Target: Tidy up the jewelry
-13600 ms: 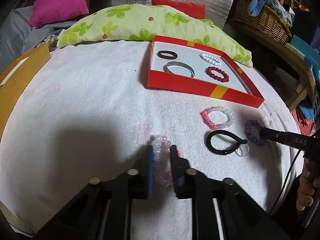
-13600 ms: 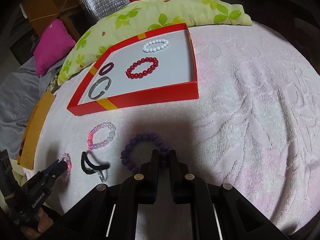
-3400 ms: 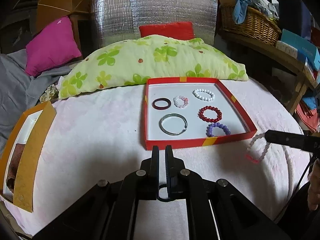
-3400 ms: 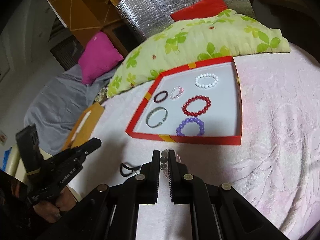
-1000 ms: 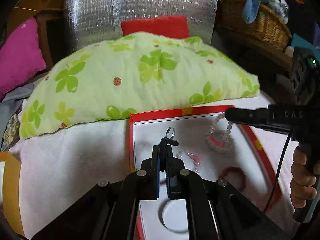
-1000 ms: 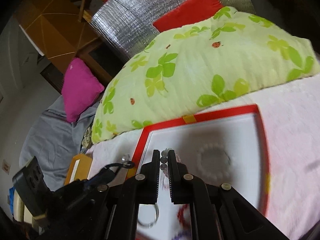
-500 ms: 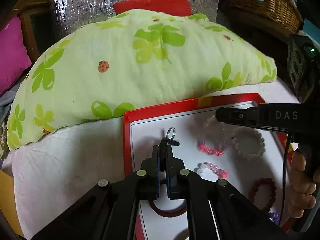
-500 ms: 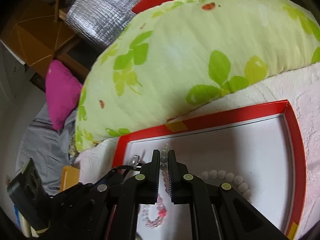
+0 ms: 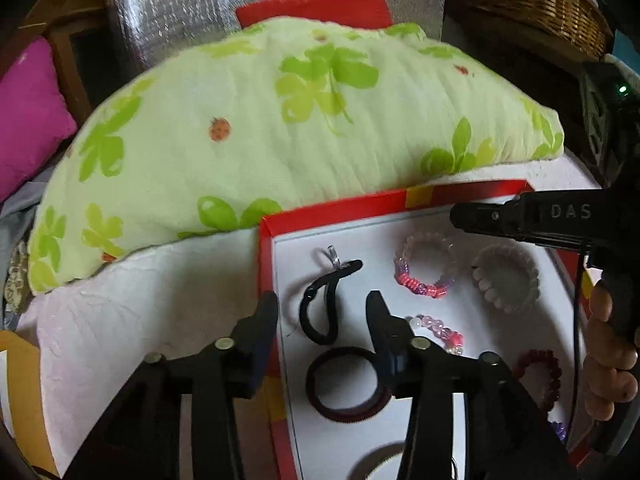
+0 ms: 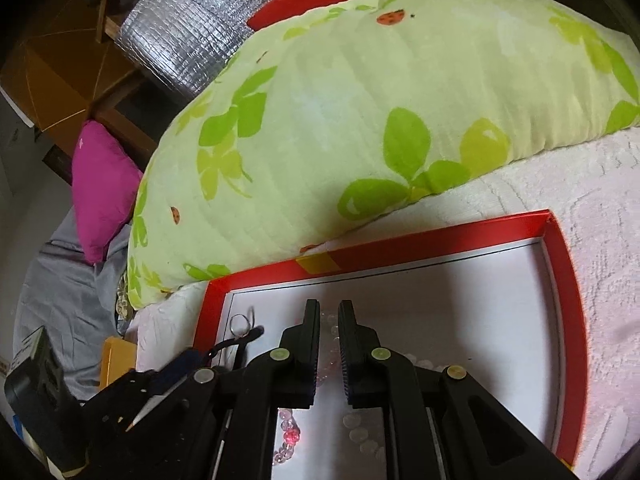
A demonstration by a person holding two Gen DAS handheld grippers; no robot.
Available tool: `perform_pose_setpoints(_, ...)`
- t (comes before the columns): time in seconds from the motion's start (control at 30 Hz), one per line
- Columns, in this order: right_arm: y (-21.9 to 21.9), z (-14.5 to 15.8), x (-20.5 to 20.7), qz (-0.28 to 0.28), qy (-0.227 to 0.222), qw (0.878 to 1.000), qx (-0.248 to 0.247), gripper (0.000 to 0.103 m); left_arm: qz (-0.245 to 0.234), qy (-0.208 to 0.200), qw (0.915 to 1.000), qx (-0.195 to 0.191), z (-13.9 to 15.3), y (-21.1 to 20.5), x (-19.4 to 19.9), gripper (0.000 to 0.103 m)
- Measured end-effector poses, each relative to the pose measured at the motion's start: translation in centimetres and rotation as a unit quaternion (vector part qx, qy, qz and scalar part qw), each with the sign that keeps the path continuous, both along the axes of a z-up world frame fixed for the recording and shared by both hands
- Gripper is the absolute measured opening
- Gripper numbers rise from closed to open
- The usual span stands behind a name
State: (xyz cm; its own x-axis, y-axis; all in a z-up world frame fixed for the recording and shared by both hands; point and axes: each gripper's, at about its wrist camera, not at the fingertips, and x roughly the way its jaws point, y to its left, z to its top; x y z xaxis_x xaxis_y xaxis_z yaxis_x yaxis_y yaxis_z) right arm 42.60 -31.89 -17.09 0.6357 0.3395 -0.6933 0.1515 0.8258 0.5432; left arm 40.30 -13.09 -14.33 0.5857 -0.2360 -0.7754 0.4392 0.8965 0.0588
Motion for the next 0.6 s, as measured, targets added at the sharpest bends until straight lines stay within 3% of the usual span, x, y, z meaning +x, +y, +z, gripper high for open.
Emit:
perform_pose_setpoints(0.13, 0.3, 1.0, -0.7, 0.005, -0.001, 1.000, -0.020, 0.014, 0.027, -0.030, 0.9992, 0.008, 1.7, 1.1, -2.2, 0.066)
perform_pose_setpoints(0.33, 1.7, 4.1, -3.8, 0.028, -0.017, 0.997, -0.074, 0.036, 0.079, -0.077, 0.9937, 0.020, 5.0, 3.0, -6.6, 0.077)
perform_pose_setpoints(0.4, 2.3, 5.2, -5.8, 0.032, -0.025, 0.994, -0.097, 0.051, 0.090, -0.091, 0.9916, 0.021, 6.2, 3.8, -8.2, 0.080)
perform_pose_setpoints(0.6, 3.1, 7.1, -12.2, 0.034, -0.047, 0.987, -0.148, 0.056, 0.104, -0.117, 0.9871, 0.033, 8.0, 4.0, -12.5, 0.083)
